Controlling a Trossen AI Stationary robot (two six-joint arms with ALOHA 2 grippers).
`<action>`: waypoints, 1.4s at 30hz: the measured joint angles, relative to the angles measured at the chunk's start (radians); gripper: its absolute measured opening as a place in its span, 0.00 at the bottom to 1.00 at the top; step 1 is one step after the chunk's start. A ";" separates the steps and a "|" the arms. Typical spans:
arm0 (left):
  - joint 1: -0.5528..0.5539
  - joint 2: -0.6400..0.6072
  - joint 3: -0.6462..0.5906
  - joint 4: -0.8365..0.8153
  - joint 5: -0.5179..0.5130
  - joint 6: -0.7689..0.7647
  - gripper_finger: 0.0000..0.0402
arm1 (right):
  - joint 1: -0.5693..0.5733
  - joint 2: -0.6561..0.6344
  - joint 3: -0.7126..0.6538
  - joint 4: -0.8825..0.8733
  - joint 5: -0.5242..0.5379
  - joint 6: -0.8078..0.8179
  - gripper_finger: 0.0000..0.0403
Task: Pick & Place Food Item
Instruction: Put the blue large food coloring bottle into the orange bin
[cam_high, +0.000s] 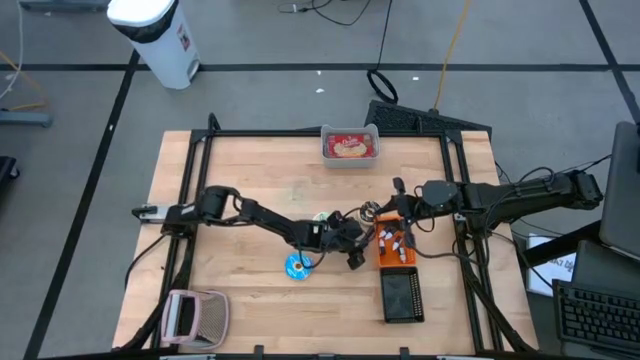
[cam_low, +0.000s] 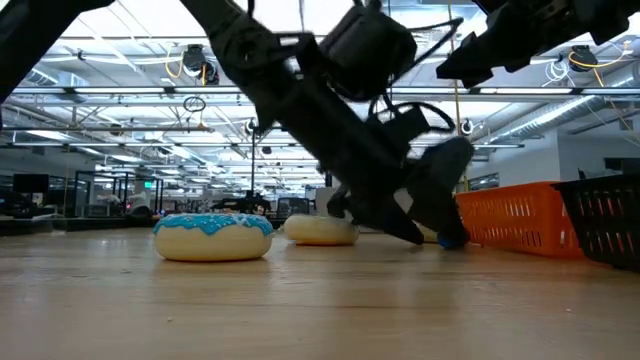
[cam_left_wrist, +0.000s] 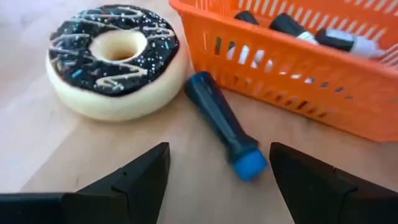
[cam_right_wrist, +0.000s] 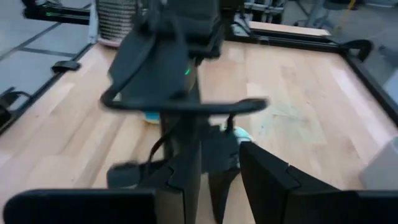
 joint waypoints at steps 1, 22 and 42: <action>0.001 0.010 0.000 0.011 -0.005 0.012 0.70 | 0.000 0.000 0.000 0.002 0.016 0.000 0.25; 0.038 -0.035 -0.001 -0.088 0.043 0.174 0.14 | 0.002 0.000 0.000 -0.002 0.021 0.004 0.25; 0.034 -0.082 0.000 0.311 0.302 0.287 0.14 | 0.000 -0.001 0.000 0.082 0.021 -0.022 0.25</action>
